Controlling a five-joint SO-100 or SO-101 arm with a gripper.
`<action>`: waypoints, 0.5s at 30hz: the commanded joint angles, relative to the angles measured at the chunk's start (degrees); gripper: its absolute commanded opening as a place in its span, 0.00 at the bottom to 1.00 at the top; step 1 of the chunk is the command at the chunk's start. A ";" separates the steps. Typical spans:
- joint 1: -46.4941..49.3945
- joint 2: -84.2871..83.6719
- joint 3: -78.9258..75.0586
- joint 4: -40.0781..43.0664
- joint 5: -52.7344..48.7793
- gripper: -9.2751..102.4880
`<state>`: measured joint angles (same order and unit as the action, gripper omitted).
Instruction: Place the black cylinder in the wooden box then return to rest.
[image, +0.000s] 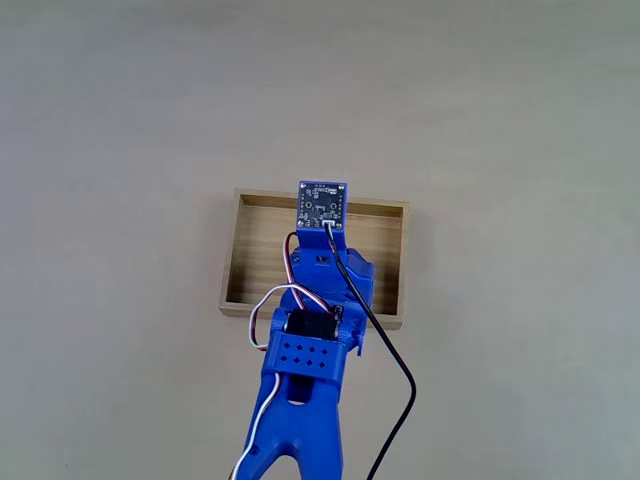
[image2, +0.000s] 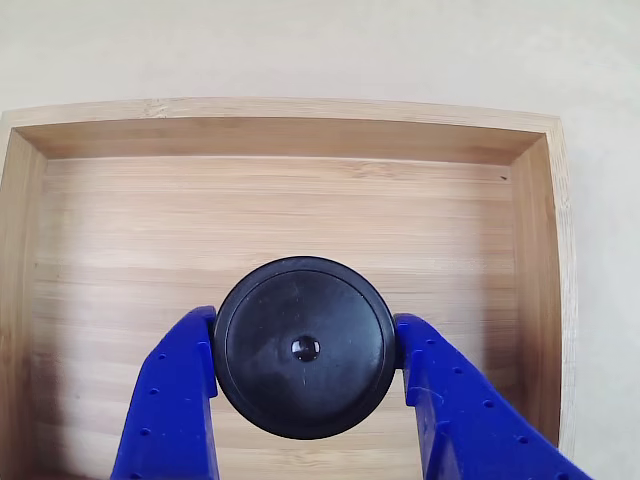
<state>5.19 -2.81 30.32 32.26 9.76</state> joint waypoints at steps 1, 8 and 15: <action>0.26 -0.62 -1.76 -3.08 -0.26 0.25; 0.18 0.79 -1.85 -4.83 -0.18 0.25; -0.09 0.97 -1.58 -5.10 -0.18 0.27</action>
<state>5.19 -0.97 30.23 28.83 9.58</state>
